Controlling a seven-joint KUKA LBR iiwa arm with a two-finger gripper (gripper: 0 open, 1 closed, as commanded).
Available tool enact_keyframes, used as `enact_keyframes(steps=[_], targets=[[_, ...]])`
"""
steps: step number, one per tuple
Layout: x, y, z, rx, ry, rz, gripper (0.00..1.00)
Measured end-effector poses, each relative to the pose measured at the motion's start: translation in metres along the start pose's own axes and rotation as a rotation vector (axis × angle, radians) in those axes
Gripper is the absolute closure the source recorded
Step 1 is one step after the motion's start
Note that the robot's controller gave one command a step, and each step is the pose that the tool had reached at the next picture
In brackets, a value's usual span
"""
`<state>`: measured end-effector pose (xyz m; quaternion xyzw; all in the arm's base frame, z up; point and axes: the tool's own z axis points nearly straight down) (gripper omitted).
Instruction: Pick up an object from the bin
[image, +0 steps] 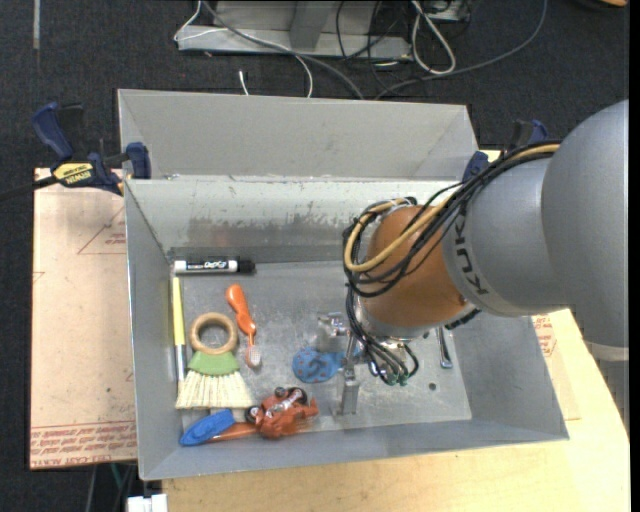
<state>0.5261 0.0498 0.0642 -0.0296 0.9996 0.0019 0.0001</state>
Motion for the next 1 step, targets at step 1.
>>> enact_keyframes(steps=[1], targets=[[-0.0009,0.0008,0.0023,0.000,-0.003,-0.016,0.00]])
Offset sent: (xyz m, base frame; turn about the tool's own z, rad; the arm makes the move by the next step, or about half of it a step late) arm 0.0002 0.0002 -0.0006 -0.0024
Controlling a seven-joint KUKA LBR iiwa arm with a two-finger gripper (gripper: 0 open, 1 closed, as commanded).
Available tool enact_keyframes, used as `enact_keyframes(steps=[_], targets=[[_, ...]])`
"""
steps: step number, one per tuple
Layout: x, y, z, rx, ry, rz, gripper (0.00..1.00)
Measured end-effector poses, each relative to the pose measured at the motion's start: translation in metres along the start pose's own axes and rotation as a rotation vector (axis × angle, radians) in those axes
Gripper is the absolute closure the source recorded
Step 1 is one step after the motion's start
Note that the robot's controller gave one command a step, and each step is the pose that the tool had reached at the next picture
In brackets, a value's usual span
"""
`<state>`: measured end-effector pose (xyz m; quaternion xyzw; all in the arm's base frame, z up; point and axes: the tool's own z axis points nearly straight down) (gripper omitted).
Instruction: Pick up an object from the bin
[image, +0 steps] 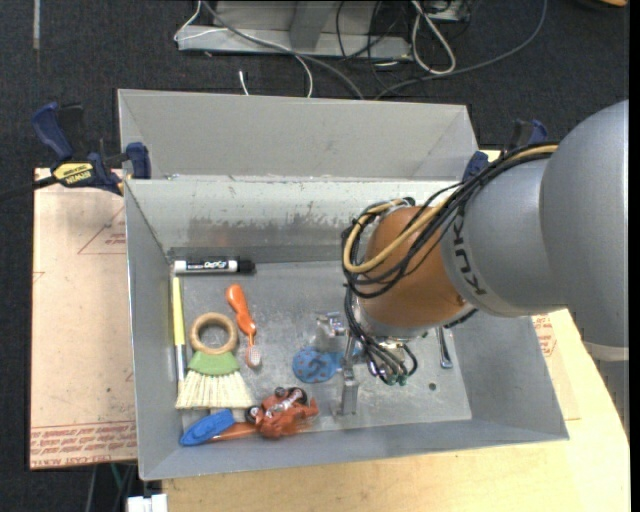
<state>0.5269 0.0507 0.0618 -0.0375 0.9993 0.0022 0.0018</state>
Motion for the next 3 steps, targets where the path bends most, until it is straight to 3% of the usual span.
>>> enact_keyframes(steps=[1,3], targets=[[-0.0009,-0.0001,-0.0038,-0.002,0.000,0.014,1.00],[-0.0009,-0.0001,-0.0099,-0.002,0.000,0.015,1.00]])
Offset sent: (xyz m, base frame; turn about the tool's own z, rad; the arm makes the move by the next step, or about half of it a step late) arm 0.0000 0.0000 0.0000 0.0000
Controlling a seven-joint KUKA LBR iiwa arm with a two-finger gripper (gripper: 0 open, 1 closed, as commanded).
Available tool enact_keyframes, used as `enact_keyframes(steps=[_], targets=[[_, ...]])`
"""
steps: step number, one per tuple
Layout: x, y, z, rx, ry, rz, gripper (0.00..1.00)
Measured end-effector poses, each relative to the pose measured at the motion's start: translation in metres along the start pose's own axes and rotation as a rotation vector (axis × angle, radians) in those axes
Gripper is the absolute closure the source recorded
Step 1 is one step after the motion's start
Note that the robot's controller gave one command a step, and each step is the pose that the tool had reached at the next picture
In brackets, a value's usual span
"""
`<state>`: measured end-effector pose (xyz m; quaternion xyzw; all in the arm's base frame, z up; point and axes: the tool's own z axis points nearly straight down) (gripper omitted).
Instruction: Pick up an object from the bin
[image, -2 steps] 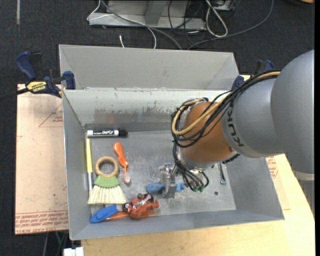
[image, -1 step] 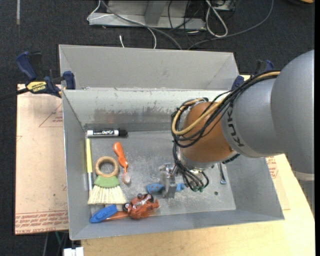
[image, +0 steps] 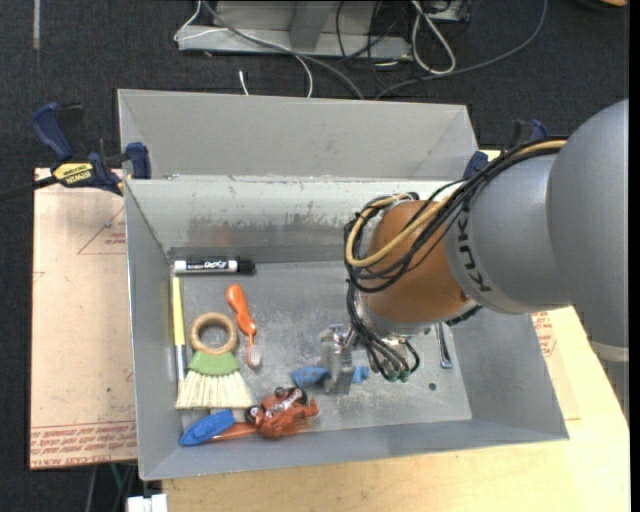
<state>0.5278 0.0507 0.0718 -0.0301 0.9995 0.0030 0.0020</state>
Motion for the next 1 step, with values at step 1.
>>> enact_keyframes(steps=[1], targets=[[0.0018,0.0003,-0.0180,0.000,0.006,0.000,1.00]])
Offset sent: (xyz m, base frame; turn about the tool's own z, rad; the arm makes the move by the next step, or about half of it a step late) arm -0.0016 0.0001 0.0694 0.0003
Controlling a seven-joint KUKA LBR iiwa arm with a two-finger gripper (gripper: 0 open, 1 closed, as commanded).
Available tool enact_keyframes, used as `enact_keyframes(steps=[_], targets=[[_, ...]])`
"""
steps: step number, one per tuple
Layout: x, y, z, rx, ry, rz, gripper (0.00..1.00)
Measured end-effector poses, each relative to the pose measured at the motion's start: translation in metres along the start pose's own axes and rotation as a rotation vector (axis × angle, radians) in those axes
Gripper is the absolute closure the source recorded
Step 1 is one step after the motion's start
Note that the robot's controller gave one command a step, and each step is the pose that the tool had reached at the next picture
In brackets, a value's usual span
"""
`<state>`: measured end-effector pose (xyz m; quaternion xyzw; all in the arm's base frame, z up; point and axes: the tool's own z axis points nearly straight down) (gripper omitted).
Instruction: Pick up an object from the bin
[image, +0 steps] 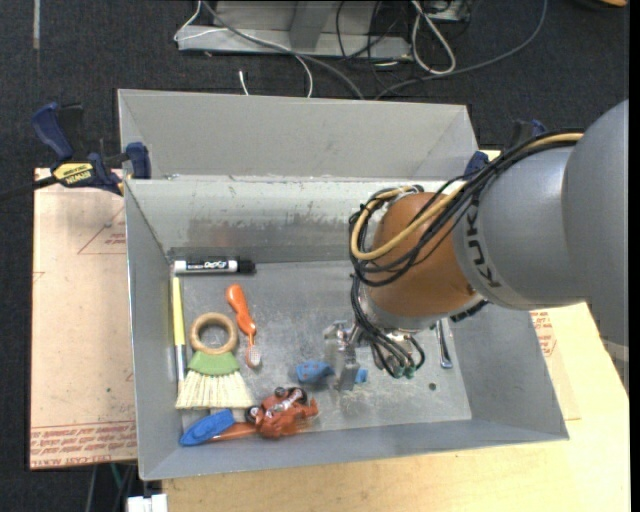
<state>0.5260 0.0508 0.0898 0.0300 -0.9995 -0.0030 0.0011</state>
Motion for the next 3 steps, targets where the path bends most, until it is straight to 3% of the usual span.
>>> enact_keyframes(steps=[2,3], targets=[[-0.002,0.001,-0.053,-0.001,-0.007,0.000,1.00],[-0.002,0.001,-0.061,-0.001,-0.006,0.001,1.00]])
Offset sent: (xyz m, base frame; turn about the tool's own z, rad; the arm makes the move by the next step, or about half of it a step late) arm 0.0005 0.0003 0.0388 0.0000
